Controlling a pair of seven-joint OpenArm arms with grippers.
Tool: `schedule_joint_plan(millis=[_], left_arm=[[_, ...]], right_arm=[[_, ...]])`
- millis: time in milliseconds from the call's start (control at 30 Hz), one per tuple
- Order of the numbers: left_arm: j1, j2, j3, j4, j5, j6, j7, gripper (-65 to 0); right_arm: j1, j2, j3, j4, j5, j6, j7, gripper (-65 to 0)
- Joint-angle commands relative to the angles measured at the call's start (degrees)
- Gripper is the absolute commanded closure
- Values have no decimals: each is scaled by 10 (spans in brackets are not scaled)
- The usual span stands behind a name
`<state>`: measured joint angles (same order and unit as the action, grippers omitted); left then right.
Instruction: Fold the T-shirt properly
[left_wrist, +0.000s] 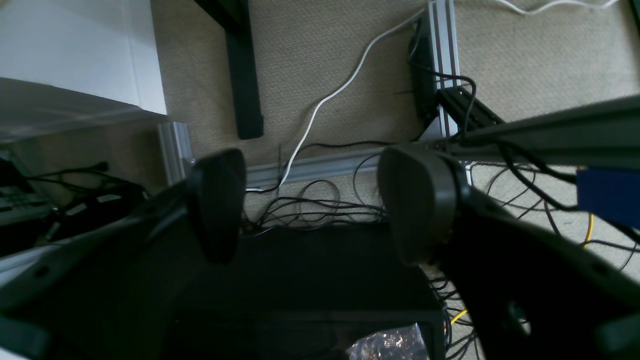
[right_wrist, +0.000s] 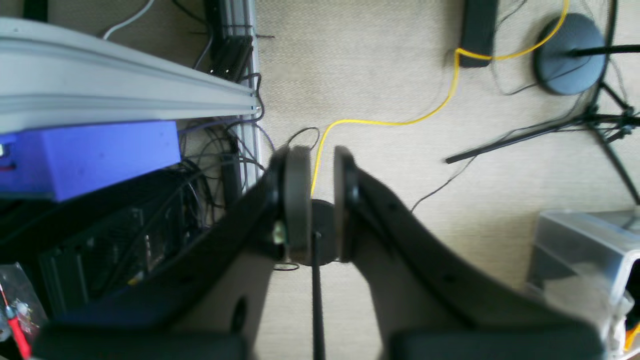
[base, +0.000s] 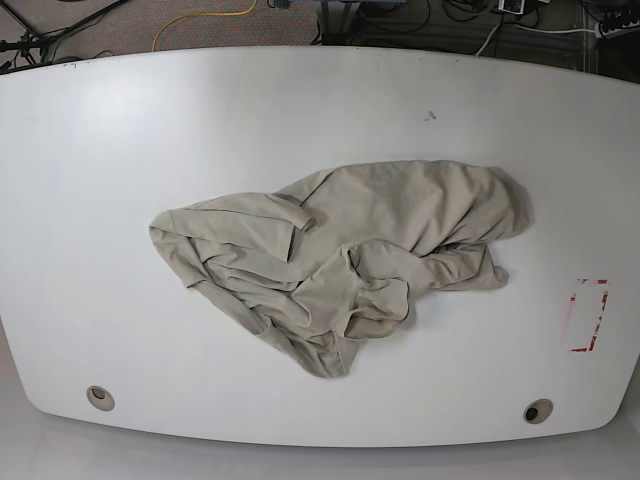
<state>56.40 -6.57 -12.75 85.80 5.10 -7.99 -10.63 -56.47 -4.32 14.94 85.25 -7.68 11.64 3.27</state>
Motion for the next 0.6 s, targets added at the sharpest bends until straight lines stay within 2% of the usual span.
schedule_joint_plan(millis=[0, 567], left_arm=[[25, -2, -3, 47, -5, 1, -9, -419], [49, -2, -8, 160, -16, 1, -13, -423]], right_arm=[[-29, -1, 3, 36, 2, 0, 27, -74], [-63, 0, 4, 128, 9, -2, 60, -76]])
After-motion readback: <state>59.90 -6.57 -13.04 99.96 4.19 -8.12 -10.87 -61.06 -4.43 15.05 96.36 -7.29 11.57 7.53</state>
